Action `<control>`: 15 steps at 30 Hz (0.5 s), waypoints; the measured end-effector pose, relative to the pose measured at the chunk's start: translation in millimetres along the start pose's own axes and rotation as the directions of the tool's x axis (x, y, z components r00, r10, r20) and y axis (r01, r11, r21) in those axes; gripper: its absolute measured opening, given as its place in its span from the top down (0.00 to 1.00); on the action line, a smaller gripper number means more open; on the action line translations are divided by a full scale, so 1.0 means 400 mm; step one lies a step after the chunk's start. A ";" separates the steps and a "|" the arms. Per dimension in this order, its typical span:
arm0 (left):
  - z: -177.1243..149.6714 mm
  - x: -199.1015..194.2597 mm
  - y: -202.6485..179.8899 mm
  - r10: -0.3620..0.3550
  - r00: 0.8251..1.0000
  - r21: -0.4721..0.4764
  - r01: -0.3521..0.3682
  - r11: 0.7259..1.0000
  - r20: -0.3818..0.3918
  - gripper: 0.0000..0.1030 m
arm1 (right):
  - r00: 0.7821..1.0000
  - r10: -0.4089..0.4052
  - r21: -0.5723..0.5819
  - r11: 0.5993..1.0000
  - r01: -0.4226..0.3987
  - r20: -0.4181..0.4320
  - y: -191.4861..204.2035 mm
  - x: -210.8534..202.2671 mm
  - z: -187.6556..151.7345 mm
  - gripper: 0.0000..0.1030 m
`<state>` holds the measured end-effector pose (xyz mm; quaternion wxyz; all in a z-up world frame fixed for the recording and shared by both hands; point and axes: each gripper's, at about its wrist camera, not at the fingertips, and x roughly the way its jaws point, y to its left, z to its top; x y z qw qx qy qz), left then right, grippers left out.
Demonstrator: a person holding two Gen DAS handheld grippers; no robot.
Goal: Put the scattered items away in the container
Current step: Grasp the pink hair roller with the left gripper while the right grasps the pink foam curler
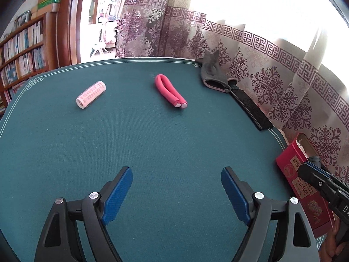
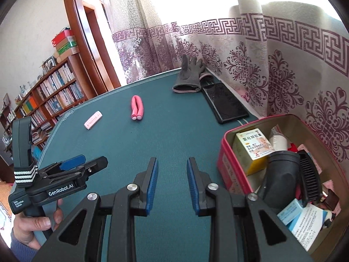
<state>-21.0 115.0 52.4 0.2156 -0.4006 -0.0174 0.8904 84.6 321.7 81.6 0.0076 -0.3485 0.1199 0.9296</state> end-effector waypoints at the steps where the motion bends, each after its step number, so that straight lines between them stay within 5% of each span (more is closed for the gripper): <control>1: 0.003 0.002 0.018 0.016 1.000 -0.010 -0.016 1.000 0.007 0.10 | 1.000 0.006 -0.005 1.000 -0.006 -0.015 0.009 0.014 -0.003 0.70; 10: 0.057 0.035 0.180 0.156 0.987 -0.050 -0.154 0.987 0.026 0.10 | 0.996 0.016 -0.041 0.999 -0.020 -0.092 0.058 0.093 -0.034 0.45; 15: 0.111 0.085 0.258 0.211 0.977 -0.064 -0.210 0.976 0.003 0.10 | 0.992 0.010 -0.037 0.999 -0.015 -0.125 0.058 0.128 -0.045 0.40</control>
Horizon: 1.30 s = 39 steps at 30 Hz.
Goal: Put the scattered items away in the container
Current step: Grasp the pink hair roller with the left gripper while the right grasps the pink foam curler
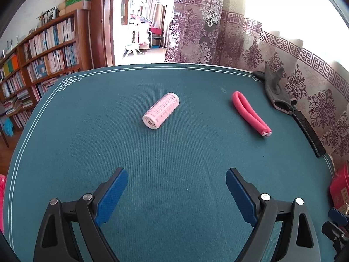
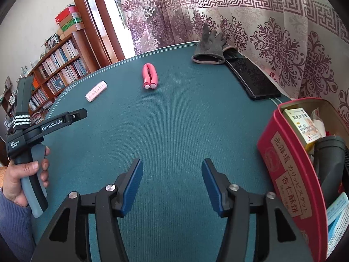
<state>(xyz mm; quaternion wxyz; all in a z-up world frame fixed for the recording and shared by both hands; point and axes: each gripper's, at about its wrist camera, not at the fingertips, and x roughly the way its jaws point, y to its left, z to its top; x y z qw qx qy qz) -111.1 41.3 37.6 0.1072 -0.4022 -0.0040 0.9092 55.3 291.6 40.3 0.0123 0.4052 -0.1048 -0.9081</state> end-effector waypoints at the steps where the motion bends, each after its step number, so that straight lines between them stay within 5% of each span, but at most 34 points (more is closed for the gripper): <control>1: 0.010 0.013 0.010 0.004 1.000 -0.002 -0.004 1.000 -0.010 0.10 | 1.000 -0.001 0.001 1.000 0.001 -0.007 0.000 0.006 0.000 0.40; 18: 0.178 0.205 0.077 0.062 0.998 0.033 -0.061 0.998 -0.018 0.10 | 0.999 0.013 -0.005 1.000 -0.014 -0.053 0.012 0.086 0.024 0.38; 22: 0.181 0.228 0.078 0.075 0.997 0.031 -0.075 0.997 -0.022 0.31 | 0.998 0.008 -0.007 1.000 -0.008 -0.057 0.017 0.107 0.036 0.38; 25: 0.175 0.219 0.059 0.044 0.999 0.055 -0.043 0.998 -0.010 0.64 | 0.998 0.016 -0.018 1.000 -0.017 -0.053 0.032 0.125 0.060 0.38; 30: 0.155 0.201 0.039 -0.038 0.999 0.045 0.039 0.998 -0.007 0.71 | 1.000 0.021 -0.055 0.998 -0.021 -0.002 0.073 0.156 0.128 0.38; 39: 0.154 0.201 0.042 -0.086 0.996 0.021 0.086 0.996 -0.008 0.71 | 0.999 -0.004 -0.057 0.998 0.006 0.032 0.115 0.312 0.309 0.38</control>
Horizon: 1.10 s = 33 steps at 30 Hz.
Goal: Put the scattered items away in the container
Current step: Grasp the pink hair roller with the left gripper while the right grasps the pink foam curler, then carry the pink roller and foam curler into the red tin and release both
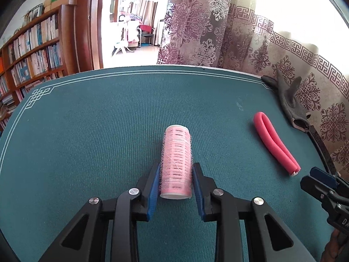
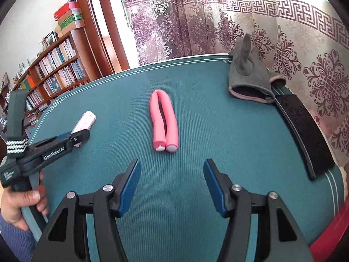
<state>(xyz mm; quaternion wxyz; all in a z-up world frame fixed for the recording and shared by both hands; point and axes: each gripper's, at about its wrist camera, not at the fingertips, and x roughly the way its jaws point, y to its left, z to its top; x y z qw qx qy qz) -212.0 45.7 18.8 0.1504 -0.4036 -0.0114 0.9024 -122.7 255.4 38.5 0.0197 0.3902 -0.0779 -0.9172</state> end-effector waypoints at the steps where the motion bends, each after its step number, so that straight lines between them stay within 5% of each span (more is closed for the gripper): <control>1: 0.000 0.000 0.001 0.000 1.000 0.000 0.000 1.000 0.000 0.71 | 1.000 -0.006 -0.002 1.000 0.006 -0.006 0.002 0.020 0.017 0.38; 5: 0.000 0.000 0.001 0.000 1.000 0.000 0.000 1.000 0.000 0.71 | 0.999 -0.024 -0.028 0.999 0.023 -0.028 0.012 0.091 0.070 0.39; 10: -0.001 0.000 0.002 -0.001 1.000 -0.001 0.001 1.000 0.000 0.71 | 0.997 -0.067 -0.099 0.993 0.062 -0.040 0.038 0.132 0.080 0.65; 15: -0.003 -0.002 -0.001 0.007 1.000 -0.004 -0.007 1.000 0.003 0.71 | 0.998 -0.052 -0.090 0.995 0.048 -0.046 0.039 0.103 0.055 0.68; 26: -0.021 -0.027 -0.065 0.000 1.000 0.057 0.000 0.998 0.010 0.71 | 0.998 0.018 -0.003 1.000 -0.018 0.065 -0.007 -0.150 -0.040 0.68; 33: -0.053 -0.110 -0.169 -0.059 0.998 0.110 0.056 0.992 0.025 0.71 | 0.993 -0.044 0.082 0.996 0.035 0.106 -0.125 -0.329 -0.132 0.68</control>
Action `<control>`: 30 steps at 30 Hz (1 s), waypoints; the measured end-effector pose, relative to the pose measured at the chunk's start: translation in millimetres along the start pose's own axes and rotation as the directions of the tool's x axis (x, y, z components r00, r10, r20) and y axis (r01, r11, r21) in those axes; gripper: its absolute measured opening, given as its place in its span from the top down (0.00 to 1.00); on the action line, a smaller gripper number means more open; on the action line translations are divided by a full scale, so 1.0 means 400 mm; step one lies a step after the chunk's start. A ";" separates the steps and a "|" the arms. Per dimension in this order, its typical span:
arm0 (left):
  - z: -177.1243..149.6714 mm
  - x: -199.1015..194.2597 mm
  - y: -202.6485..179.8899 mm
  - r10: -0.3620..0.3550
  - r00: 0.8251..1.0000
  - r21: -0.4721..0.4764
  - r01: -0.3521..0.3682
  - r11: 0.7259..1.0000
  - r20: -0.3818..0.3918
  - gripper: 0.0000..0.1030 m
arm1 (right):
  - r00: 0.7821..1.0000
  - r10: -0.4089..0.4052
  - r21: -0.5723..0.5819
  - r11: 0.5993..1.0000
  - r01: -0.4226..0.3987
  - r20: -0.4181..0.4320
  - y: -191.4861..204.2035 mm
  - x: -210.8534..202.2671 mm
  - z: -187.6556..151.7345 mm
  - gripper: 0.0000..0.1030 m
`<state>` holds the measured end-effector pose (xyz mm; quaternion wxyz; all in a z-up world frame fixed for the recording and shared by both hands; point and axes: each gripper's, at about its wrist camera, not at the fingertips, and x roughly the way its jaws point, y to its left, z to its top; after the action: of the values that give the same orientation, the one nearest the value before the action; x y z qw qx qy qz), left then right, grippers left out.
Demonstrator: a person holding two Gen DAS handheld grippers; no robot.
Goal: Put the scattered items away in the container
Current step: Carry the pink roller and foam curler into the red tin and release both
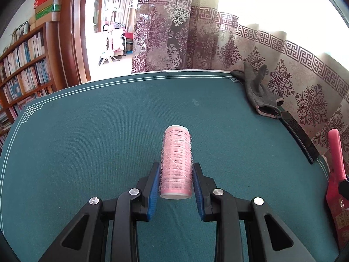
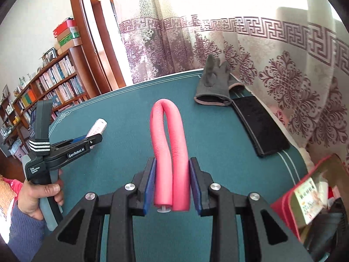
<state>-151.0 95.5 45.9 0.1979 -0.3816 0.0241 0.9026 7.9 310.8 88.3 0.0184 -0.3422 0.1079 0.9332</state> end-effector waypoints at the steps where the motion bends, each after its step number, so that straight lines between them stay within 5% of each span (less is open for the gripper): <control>1: -0.004 -0.016 -0.023 -0.013 1.000 0.014 0.013 1.000 0.004 0.71 | 1.000 -0.009 0.014 1.000 0.009 0.010 -0.021 -0.028 -0.010 0.68; 7: -0.025 -0.114 -0.188 -0.130 0.991 0.094 0.127 0.987 0.025 0.71 | 0.995 -0.071 0.093 0.994 0.064 0.075 -0.137 -0.185 -0.058 0.68; 16: -0.064 -0.191 -0.453 -0.320 0.947 0.208 0.318 0.925 -0.023 0.71 | 0.970 -0.213 0.206 0.961 0.186 0.114 -0.331 -0.343 -0.121 0.68; 30: -0.094 -0.208 -0.732 -0.395 0.914 0.357 0.402 0.843 -0.094 0.71 | 0.959 -0.279 0.239 0.935 0.261 0.043 -0.487 -0.336 -0.152 0.68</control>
<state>36.9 329.7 108.7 0.4488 -0.3418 0.1150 0.8176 170.4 493.4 92.9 0.1899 -0.3137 0.1668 0.9153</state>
